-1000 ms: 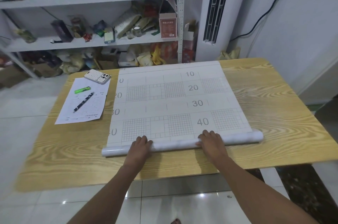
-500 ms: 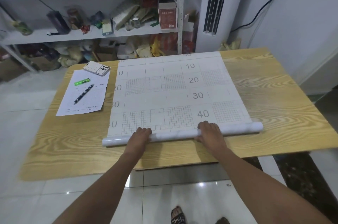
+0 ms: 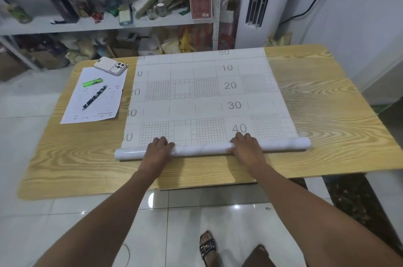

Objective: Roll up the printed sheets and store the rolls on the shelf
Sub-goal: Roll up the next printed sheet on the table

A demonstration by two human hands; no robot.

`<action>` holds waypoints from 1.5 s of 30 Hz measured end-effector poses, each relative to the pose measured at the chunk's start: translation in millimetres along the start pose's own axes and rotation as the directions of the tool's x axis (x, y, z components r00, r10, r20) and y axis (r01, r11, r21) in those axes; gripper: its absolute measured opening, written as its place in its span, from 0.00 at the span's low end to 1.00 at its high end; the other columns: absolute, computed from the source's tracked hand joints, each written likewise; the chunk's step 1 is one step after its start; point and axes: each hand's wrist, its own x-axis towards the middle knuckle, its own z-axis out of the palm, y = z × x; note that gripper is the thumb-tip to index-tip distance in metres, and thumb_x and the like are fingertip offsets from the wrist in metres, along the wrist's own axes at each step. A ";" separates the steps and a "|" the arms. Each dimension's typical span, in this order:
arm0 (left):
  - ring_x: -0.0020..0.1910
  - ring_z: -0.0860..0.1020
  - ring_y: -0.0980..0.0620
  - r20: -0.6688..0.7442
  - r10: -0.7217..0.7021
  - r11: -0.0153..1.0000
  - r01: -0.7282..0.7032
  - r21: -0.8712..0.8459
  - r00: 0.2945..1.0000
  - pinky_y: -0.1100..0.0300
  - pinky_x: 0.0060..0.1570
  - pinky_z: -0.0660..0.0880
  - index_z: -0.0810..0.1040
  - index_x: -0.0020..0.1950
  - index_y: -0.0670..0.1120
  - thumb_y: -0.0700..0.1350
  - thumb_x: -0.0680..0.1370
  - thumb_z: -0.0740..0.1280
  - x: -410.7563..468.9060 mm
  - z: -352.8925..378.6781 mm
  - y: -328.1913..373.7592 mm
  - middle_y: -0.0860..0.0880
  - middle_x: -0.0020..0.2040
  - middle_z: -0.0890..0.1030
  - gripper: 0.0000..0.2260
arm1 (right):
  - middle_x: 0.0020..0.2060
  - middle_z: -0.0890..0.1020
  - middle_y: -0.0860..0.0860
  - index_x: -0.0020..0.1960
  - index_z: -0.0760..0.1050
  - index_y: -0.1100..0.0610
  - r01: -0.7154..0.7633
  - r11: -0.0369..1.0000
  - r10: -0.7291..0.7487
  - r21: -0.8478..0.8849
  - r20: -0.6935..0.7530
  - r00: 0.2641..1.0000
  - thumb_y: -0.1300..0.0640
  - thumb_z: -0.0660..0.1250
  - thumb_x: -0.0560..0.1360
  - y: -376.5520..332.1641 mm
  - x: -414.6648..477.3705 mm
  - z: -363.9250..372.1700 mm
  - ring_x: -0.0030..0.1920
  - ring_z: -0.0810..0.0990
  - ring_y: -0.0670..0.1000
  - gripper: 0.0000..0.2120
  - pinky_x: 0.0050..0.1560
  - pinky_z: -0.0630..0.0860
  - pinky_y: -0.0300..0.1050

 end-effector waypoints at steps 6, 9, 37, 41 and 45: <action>0.48 0.74 0.40 -0.058 -0.035 0.998 0.032 -0.045 0.998 0.48 0.46 0.71 0.74 0.59 0.40 0.37 0.68 0.73 4.0 -0.8 0.1 0.41 0.48 0.78 0.21 | 0.61 0.73 0.54 0.67 0.66 0.56 0.009 0.995 -0.009 0.097 0.000 1.000 0.47 0.61 0.77 2.7 2.9 -0.7 0.59 0.70 0.56 0.22 0.60 0.64 0.49; 0.48 0.72 0.42 -0.039 -0.054 0.995 0.051 -0.088 0.998 0.51 0.48 0.67 0.74 0.56 0.41 0.37 0.72 0.69 6.7 -4.1 1.7 0.43 0.48 0.77 0.13 | 0.56 0.76 0.55 0.62 0.70 0.58 0.066 0.993 -0.063 0.096 -0.038 0.997 0.43 0.67 0.72 5.8 3.2 -1.4 0.56 0.72 0.56 0.25 0.58 0.66 0.50; 0.48 0.69 0.44 0.044 -0.062 0.996 0.065 -0.066 0.997 0.54 0.46 0.67 0.72 0.56 0.42 0.34 0.74 0.63 19.7 -0.8 -4.3 0.44 0.50 0.75 0.12 | 0.57 0.75 0.52 0.59 0.74 0.54 0.031 0.996 -0.026 0.080 -0.055 0.998 0.48 0.60 0.78 9.2 15.3 -7.4 0.57 0.71 0.56 0.15 0.55 0.67 0.50; 0.51 0.68 0.45 0.058 -0.084 0.989 0.091 -0.119 0.995 0.54 0.50 0.71 0.72 0.60 0.42 0.32 0.73 0.64 19.7 3.7 -7.9 0.44 0.56 0.72 0.16 | 0.59 0.71 0.51 0.62 0.71 0.53 0.042 0.999 -0.042 0.033 -0.001 0.999 0.43 0.61 0.76 11.3 12.6 -8.2 0.58 0.68 0.55 0.20 0.58 0.65 0.49; 0.49 0.69 0.45 0.053 -0.100 0.983 0.107 -0.151 0.994 0.53 0.49 0.72 0.74 0.57 0.41 0.31 0.72 0.67 19.3 5.6 -6.9 0.43 0.53 0.70 0.15 | 0.59 0.71 0.50 0.65 0.68 0.52 0.044 0.999 -0.045 0.027 0.039 0.998 0.45 0.64 0.75 12.0 14.0 -8.7 0.58 0.68 0.54 0.22 0.58 0.64 0.47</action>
